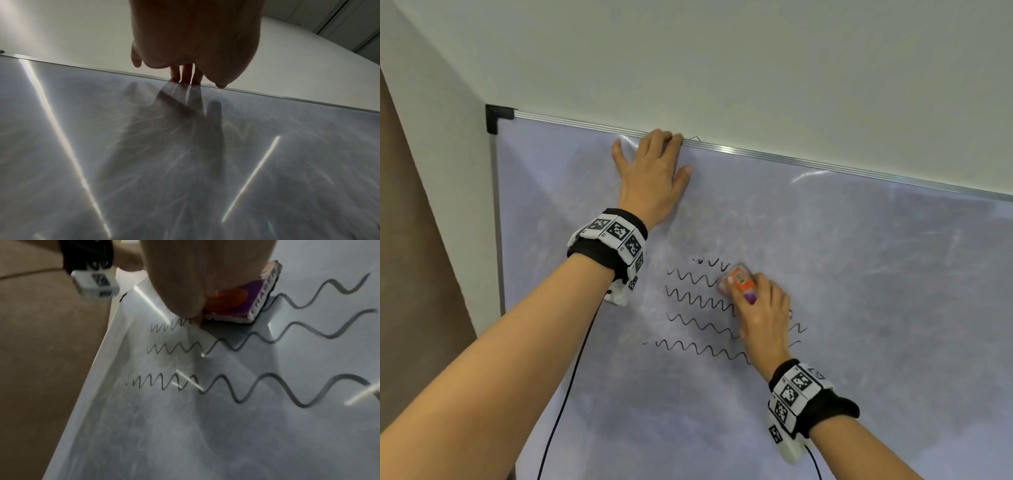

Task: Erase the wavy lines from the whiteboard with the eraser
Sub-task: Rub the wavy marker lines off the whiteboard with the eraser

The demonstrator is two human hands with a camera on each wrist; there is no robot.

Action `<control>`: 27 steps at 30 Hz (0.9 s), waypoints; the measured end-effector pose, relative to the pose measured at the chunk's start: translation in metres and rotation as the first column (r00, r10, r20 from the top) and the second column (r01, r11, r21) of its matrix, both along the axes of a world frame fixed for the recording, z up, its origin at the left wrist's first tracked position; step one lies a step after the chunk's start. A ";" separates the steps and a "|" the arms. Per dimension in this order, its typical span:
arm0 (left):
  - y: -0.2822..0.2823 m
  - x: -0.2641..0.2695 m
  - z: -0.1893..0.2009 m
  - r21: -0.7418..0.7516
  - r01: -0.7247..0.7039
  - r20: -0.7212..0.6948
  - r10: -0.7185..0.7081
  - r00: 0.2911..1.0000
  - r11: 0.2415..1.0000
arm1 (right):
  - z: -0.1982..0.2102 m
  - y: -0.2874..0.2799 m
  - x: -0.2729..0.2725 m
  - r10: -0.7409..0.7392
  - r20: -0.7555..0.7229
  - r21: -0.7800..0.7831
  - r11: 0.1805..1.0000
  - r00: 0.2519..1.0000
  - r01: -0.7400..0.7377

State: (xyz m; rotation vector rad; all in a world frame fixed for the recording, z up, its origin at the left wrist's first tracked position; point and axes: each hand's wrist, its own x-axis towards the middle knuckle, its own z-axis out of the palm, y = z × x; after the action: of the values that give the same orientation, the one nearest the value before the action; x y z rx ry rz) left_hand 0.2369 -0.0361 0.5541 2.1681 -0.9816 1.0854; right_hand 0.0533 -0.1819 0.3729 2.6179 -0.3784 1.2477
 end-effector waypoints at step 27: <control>0.002 0.008 -0.001 -0.027 -0.013 0.015 0.013 1.000 1.000 | 0.046 0.013 0.032 0.017 0.112 0.034 0.999 0.994 -0.021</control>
State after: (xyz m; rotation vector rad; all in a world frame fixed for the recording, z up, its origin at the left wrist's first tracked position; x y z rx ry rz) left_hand 0.2446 -0.0338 0.5526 2.1500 -0.9555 1.1167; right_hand 0.0850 -0.1693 0.4190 2.5930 -0.3984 1.4106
